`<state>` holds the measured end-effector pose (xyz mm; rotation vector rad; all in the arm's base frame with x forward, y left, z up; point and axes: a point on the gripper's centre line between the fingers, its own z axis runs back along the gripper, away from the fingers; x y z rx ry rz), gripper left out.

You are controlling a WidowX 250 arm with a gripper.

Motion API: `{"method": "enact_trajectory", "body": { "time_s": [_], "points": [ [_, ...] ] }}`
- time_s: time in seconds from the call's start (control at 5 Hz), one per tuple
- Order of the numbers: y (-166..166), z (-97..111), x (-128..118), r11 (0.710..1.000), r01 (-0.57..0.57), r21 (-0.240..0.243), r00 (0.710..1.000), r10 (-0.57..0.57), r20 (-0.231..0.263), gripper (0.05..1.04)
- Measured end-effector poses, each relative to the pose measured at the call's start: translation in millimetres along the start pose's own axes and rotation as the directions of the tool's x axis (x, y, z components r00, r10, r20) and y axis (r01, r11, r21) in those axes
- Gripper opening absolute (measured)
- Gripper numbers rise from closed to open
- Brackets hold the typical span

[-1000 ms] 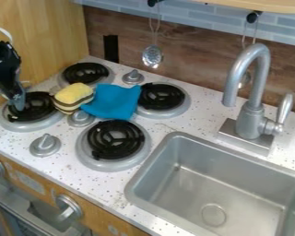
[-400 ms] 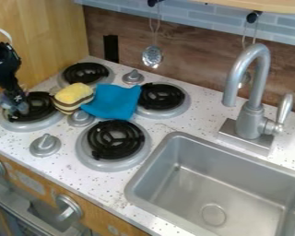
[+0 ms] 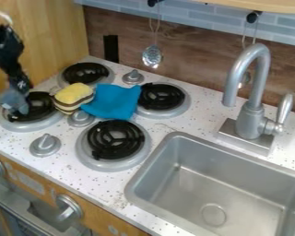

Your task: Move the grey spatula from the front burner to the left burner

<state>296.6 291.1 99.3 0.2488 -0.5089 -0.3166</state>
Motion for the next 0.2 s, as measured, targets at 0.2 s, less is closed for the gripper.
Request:
{"method": "enact_trajectory", "body": {
  "time_s": [0.2],
  "points": [
    [0.2,35.5,23.2,0.996,0.076,0.047,0.992,-0.080,0.099,1.005]
  ]
}}
